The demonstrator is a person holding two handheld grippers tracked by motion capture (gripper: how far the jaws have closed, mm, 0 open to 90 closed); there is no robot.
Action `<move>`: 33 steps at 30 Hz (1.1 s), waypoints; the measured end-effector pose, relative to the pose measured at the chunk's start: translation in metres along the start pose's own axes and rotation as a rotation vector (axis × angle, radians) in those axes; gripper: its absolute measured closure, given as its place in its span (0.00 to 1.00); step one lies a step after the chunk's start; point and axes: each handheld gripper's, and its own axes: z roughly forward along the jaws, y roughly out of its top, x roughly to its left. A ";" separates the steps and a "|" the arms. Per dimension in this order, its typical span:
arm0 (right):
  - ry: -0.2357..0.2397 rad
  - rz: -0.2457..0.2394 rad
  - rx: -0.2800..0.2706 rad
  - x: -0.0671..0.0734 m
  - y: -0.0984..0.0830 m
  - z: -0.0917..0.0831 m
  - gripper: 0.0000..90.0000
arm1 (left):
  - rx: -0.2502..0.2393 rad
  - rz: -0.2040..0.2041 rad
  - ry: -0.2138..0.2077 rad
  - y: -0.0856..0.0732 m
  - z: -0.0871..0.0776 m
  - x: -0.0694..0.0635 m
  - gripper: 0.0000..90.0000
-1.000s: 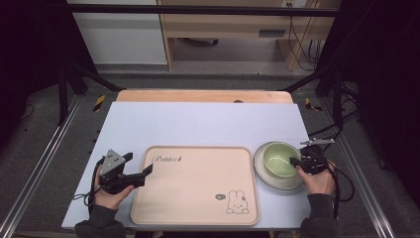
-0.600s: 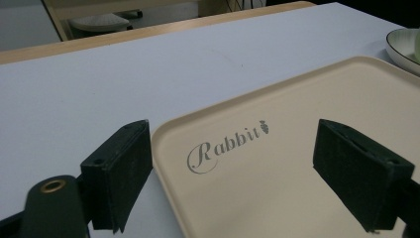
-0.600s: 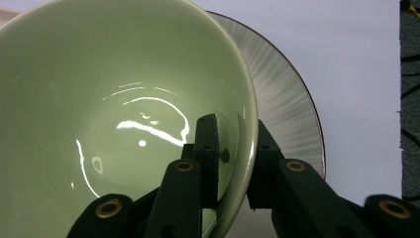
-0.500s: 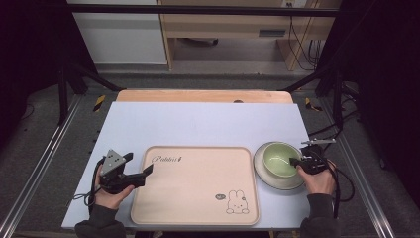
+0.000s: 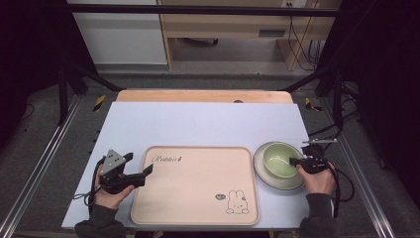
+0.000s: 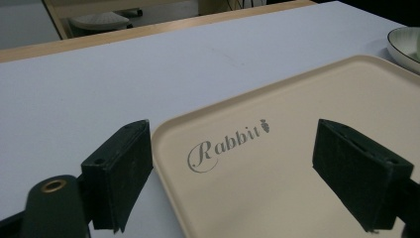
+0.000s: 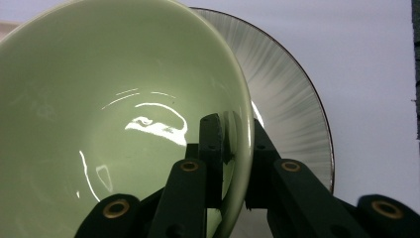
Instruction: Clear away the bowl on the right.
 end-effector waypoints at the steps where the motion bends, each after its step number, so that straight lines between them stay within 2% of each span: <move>1: 0.001 -0.003 -0.001 -0.001 0.000 0.000 0.92 | 0.000 0.000 0.000 0.000 0.000 0.000 0.17; 11: 0.003 0.014 -0.002 0.000 0.000 -0.001 0.93 | -0.001 -0.001 0.002 0.000 -0.001 0.001 0.17; 21: 0.003 0.001 -0.019 0.004 0.001 -0.005 0.93 | -0.001 -0.001 0.001 0.000 -0.001 0.001 0.17; 22: 0.000 -0.012 -0.024 0.004 0.001 -0.005 0.94 | -0.001 0.000 0.002 0.000 -0.001 0.001 0.17; 23: 0.002 0.001 -0.020 0.005 0.001 -0.006 0.94 | -0.001 0.000 0.001 0.000 -0.001 0.001 0.17; 26: -0.004 -0.018 -0.026 0.006 0.001 -0.007 0.94 | -0.001 -0.001 0.001 0.000 -0.001 0.001 0.17; 33: -0.017 -0.024 -0.025 0.009 0.002 -0.009 0.94 | -0.001 -0.001 0.001 0.000 -0.001 0.001 0.17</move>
